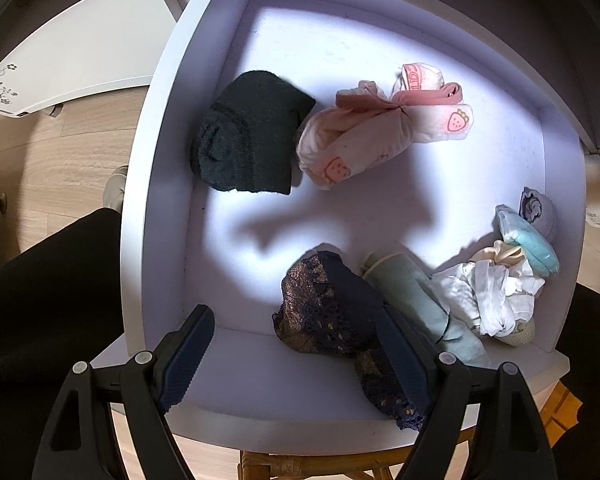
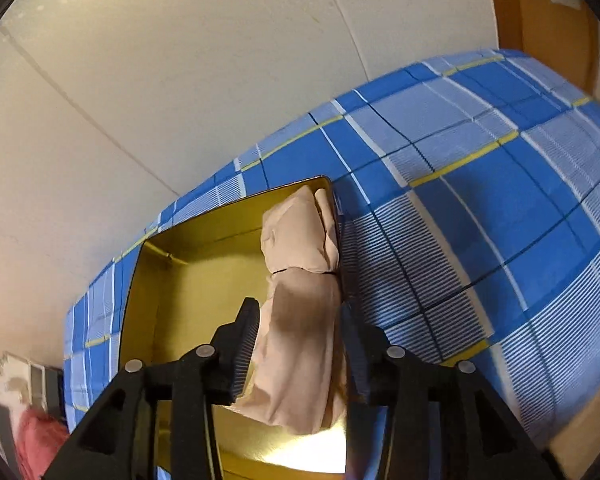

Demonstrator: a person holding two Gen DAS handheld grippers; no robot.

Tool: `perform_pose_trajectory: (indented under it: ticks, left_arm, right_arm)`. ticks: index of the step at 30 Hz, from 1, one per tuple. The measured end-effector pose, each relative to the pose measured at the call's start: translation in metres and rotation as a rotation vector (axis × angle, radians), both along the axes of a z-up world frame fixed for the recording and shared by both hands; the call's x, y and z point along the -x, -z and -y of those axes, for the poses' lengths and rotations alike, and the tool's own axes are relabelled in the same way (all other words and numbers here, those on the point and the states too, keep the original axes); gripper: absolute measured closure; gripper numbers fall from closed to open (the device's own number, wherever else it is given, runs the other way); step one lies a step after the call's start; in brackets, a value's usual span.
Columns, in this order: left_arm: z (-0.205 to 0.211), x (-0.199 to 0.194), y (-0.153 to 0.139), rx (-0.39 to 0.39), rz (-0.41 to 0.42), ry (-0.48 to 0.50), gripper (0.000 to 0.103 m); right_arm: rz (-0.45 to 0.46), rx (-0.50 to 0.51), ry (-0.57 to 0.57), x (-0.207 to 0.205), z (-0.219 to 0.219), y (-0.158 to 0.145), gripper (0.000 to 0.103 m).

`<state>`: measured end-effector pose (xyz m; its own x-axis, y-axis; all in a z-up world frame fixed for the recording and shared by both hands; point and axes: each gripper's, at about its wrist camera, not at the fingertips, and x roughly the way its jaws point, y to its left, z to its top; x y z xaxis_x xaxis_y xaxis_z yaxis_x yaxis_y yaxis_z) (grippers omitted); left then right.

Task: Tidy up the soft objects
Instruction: 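Carry the beige garment into the gold box and open the right gripper, then return the right gripper to the drawer above the rolled clothes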

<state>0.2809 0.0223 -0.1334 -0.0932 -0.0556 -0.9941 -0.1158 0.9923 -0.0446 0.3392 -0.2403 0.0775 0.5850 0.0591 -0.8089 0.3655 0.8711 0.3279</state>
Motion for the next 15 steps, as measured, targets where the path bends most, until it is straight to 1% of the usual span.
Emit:
perform_pose_trajectory:
  ticks: [1, 3, 7, 11, 15]
  left_arm:
    - [0.001, 0.0, 0.0, 0.0, -0.001, 0.0, 0.018]
    - [0.002, 0.002, 0.001, 0.002, -0.003, -0.001, 0.018]
    - [0.002, 0.005, 0.006, 0.013, -0.013, -0.007, 0.018]
    - [0.001, 0.007, 0.008, 0.024, -0.017, -0.016, 0.018]
    - [0.0, 0.008, 0.009, 0.024, -0.014, -0.014, 0.018]
  right_arm:
    - [0.013, 0.009, -0.012, 0.007, 0.0, -0.003, 0.057]
    - [0.041, 0.007, -0.03, 0.019, 0.001, -0.009, 0.052]
    - [0.053, 0.042, -0.064, 0.036, 0.002, -0.014, 0.05]
    - [0.067, 0.037, -0.083, 0.057, 0.004, -0.015, 0.046]
    - [0.071, 0.043, -0.105, 0.081, 0.005, -0.01, 0.044]
